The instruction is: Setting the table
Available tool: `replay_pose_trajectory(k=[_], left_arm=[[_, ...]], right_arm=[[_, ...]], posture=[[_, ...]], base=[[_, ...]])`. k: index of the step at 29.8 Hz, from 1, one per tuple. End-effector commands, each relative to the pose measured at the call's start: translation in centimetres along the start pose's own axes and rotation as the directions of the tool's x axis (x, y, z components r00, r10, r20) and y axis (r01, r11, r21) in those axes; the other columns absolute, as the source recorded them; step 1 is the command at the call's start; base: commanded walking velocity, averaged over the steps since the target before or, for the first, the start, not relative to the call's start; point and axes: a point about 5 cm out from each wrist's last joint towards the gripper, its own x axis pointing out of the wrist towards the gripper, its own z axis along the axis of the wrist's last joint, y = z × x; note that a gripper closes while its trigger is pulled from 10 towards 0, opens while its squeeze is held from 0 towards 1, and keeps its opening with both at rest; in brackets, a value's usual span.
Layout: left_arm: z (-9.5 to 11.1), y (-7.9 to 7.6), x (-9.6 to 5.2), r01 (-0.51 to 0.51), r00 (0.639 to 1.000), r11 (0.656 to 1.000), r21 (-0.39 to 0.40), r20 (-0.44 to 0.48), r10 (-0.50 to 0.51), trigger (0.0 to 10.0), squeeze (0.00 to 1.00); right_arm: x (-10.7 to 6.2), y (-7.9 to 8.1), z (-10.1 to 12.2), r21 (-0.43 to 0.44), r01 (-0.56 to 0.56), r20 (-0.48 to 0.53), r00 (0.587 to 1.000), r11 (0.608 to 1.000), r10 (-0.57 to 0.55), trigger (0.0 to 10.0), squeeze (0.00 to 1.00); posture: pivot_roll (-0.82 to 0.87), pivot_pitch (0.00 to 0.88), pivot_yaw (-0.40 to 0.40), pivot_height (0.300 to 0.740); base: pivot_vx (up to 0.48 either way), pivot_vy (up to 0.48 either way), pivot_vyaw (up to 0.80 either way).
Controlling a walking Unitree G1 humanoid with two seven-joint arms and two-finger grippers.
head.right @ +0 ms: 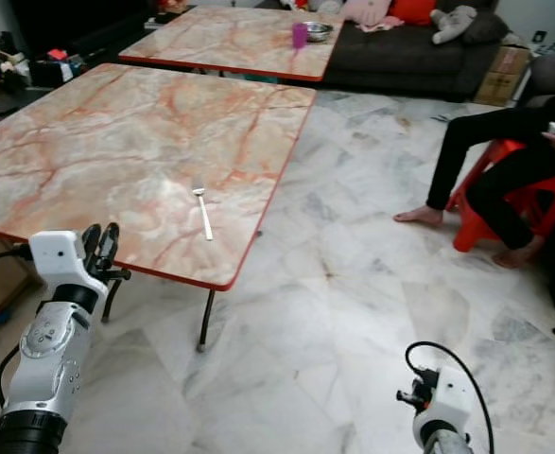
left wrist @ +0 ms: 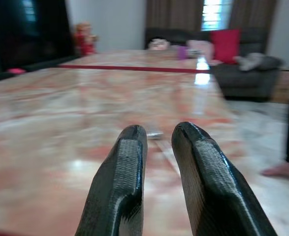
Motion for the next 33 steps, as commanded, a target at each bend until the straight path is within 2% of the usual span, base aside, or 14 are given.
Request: replay_pose_trajectory(k=[1, 7, 11, 25, 33], left_arm=[[0.5, -0.9, 0.2, 0.031, 1.000, 0.999, 0.015, 0.003, -0.031, 10.0, 0.00], [0.5, -1.2, -0.1, 0.041, 0.999, 0.999, 0.011, -0.003, -0.041, 10.0, 0.00], [0.3, -1.4, -0.2, 0.046, 0.999, 0.999, 0.011, -0.021, -0.046, 10.0, 0.00], [0.9, -2.3, 0.4, 0.083, 0.996, 0.997, 0.008, -0.023, -0.083, 10.0, 0.00], [1.3, -2.1, 0.6, 0.074, 0.997, 0.997, 0.007, -0.013, -0.074, 10.0, 0.00]], right_arm=[[-0.1, 0.0, -0.6, -0.011, 0.007, -0.020, 1.000, 1.000, -0.007, 10.0, 0.00], [-0.1, 0.3, -0.8, -0.022, -0.005, -0.020, 1.000, 1.000, 0.004, 10.0, 0.00], [-0.2, 0.0, -1.0, 0.003, 0.013, -0.020, 1.000, 1.000, -0.013, 10.0, 0.00], [-0.3, -0.7, -0.9, -0.019, 0.021, -0.026, 0.999, 1.000, -0.021, 10.0, 0.00], [-0.2, -0.5, -0.9, -0.018, 0.019, -0.033, 0.999, 1.000, -0.020, 10.0, 0.00]], posture=[[0.10, 0.022, -0.022, 0.740], [0.09, 0.019, -0.016, 0.740], [0.09, 0.013, -0.014, 0.740], [0.11, 0.036, -0.012, 0.740], [0.12, 0.050, -0.012, 0.740]], base=[[0.000, -0.345, 0.00], [0.000, -0.412, 0.00], [0.000, -0.370, 0.00], [0.000, 0.000, 0.00], [0.171, 0.000, 0.71]])
